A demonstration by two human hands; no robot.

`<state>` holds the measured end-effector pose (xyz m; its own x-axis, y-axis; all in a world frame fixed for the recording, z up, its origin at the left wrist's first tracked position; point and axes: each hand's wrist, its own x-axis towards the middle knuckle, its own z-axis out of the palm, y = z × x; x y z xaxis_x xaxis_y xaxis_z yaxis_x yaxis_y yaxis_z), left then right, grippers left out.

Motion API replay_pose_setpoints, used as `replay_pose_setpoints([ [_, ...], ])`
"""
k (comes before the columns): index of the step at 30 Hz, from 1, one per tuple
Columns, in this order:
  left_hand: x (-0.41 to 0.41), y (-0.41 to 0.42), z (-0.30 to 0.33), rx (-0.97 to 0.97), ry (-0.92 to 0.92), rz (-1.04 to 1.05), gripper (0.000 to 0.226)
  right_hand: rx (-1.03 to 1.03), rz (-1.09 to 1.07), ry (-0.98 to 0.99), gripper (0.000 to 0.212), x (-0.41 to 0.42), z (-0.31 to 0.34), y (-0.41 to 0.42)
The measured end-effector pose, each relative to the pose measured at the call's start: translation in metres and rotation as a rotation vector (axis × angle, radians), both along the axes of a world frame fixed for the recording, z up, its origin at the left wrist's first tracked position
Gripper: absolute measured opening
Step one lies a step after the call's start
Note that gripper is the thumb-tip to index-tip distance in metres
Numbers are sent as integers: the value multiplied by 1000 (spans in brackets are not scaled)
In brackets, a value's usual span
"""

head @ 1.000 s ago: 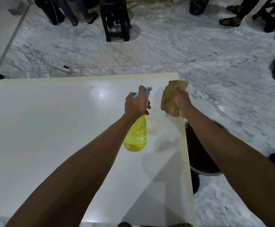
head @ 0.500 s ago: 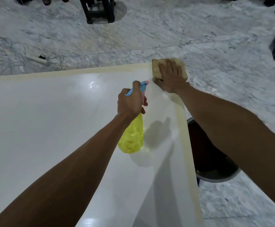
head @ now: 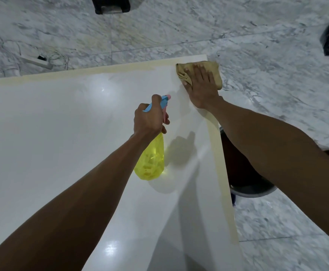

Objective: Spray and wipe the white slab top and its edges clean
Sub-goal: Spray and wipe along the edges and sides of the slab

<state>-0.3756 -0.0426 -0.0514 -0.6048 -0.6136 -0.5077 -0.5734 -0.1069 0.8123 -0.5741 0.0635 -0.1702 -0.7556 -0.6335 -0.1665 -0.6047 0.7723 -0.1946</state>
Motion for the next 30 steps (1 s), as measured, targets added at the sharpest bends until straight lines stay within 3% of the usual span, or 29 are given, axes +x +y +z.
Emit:
replay_pose_setpoints([
  [6,33,19,6,2,-14,-8,59,-15,-14,-30,59,59,7,38],
  [11,79,46,14,12,-12,-10,54,12,-3,-41,58,125,5,81],
  [18,184,109,28,44,29,-36,49,-9,-25,-109,57,254,11,168],
  [30,323,211,26,157,7,-123,72,29,7,-236,76,476,16,316],
])
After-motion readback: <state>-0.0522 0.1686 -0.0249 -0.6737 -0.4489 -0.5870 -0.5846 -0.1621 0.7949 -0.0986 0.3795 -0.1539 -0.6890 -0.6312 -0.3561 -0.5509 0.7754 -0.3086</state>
